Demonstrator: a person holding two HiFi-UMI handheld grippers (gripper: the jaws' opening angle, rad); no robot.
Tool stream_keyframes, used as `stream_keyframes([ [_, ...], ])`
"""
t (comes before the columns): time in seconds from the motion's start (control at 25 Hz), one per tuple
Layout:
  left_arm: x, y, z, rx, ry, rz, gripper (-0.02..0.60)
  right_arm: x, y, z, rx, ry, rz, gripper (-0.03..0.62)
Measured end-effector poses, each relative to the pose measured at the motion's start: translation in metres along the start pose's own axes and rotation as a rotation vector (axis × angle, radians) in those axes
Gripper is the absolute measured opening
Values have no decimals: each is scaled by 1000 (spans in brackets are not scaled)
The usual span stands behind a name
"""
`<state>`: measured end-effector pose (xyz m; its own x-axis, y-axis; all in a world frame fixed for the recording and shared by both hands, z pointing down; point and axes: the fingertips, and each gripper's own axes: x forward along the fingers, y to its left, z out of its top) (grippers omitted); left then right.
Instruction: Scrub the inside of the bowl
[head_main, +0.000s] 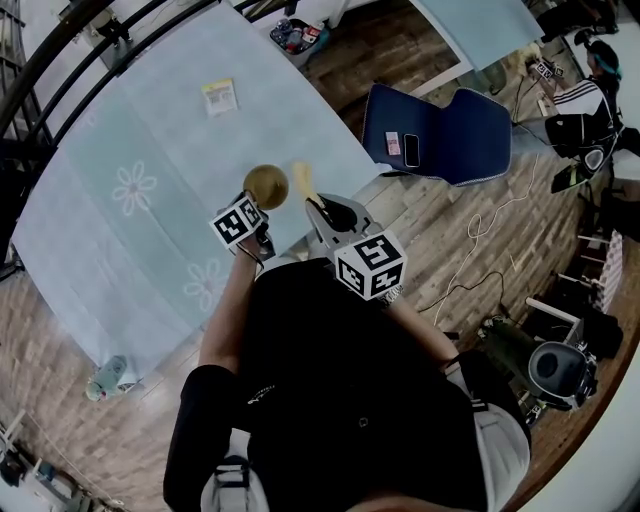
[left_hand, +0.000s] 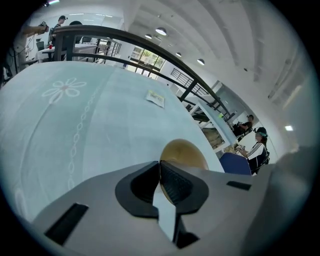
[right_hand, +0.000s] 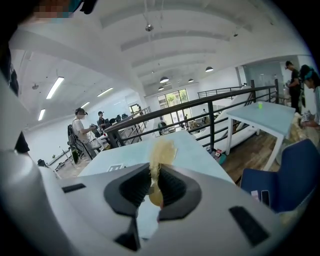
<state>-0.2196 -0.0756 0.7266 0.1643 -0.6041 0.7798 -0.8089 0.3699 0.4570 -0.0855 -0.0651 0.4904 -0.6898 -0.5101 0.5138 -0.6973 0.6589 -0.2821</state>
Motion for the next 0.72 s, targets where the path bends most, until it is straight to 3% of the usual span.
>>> stream_keyframes([
  [0.44,8,5,-7,-84,19,-45,29,4,5,-3,-3,13,20,44],
  [0.56,5,6,-9,-67,21,-60,112,4,5,-3,-6,12,22,45],
  [0.72,-9,14,-14,-69,8,-62,137,2,6,-4,-11,7,22,44],
])
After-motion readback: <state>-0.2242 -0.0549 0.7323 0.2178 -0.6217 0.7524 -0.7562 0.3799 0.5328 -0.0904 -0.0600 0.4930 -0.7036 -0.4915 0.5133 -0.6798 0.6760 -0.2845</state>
